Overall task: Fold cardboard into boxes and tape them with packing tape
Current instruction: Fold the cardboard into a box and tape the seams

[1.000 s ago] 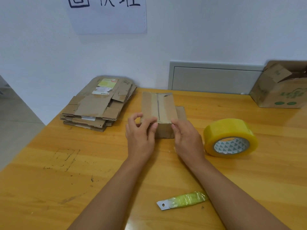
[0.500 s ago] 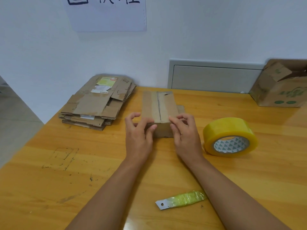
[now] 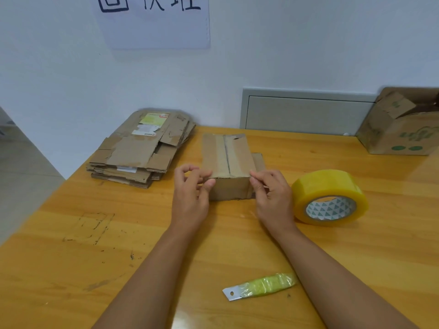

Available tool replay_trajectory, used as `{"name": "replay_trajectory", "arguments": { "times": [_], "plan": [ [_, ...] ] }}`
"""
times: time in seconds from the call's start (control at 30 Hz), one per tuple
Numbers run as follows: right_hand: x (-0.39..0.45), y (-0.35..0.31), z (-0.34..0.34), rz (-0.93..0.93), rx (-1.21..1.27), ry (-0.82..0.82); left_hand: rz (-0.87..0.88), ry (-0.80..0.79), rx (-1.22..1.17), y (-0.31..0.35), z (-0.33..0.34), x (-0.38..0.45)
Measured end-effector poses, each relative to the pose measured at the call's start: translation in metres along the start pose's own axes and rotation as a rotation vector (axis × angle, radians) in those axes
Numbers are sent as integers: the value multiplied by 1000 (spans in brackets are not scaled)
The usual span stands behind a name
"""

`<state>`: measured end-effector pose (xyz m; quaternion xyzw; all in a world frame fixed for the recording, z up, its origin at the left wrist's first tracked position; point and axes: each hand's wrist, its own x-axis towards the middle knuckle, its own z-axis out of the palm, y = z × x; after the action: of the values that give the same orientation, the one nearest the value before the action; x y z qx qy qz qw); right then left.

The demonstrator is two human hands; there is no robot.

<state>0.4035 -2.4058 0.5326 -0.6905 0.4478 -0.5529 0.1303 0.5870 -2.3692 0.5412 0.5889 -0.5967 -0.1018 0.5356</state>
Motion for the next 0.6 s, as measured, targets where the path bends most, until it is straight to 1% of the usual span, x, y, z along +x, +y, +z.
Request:
{"name": "replay_trajectory", "arguments": {
  "times": [0.1, 0.17, 0.23, 0.3, 0.37, 0.47, 0.6],
  "plan": [
    [0, -1, 1, 37, 5, -14, 41, 5, 15, -1, -4, -2],
    [0, -1, 2, 63, 12, -21, 19, -15, -8, -2, -5, -2],
    [1, -1, 1, 37, -16, -18, -32, -101, -15, -4, -6, -2],
    [2, -1, -1, 1, -42, -18, -74, -174, 31, -7, -6, -1],
    [0, -4, -1, -25, -51, -56, -75, -149, 96, -6, -4, 0],
    [-3, -6, 0, -9, -66, -144, -22, -85, 155, -1, 0, 1],
    [-2, -5, -1, -21, -114, -169, 6, -101, 137, -2, -3, 1]
  ]
}}
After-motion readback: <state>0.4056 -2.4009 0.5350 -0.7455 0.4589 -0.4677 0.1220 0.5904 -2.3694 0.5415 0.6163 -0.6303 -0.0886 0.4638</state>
